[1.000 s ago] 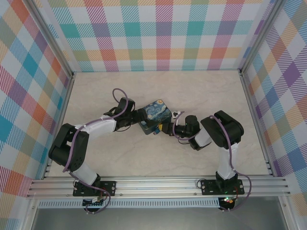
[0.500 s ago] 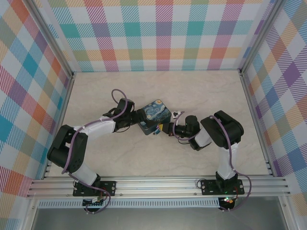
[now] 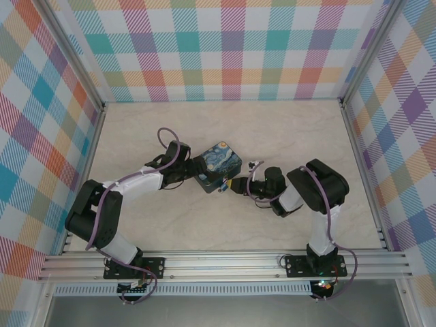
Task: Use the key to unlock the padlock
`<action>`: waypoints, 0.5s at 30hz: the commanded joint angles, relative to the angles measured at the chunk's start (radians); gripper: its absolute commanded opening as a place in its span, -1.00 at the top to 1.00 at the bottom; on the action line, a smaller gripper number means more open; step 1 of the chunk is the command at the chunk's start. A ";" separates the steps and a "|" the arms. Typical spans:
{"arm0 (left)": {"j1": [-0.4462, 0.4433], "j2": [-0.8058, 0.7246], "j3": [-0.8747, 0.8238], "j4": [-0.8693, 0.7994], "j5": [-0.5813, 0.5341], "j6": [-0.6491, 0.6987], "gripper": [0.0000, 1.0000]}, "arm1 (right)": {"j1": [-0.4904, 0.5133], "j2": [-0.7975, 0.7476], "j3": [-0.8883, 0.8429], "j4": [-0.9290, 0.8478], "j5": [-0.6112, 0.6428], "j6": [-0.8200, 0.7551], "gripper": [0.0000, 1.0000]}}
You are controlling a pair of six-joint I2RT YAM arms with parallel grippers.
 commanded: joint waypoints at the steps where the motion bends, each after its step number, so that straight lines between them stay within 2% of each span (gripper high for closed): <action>1: -0.012 0.001 -0.035 -0.099 -0.017 0.004 -0.65 | 0.010 0.027 0.019 0.049 -0.028 0.002 0.05; 6: -0.013 -0.002 -0.035 -0.099 -0.018 0.002 -0.65 | 0.026 0.028 0.033 0.014 0.000 0.001 -0.13; 15: -0.015 -0.001 -0.035 -0.089 -0.007 -0.001 -0.65 | 0.049 0.031 0.072 -0.068 0.030 0.008 -0.31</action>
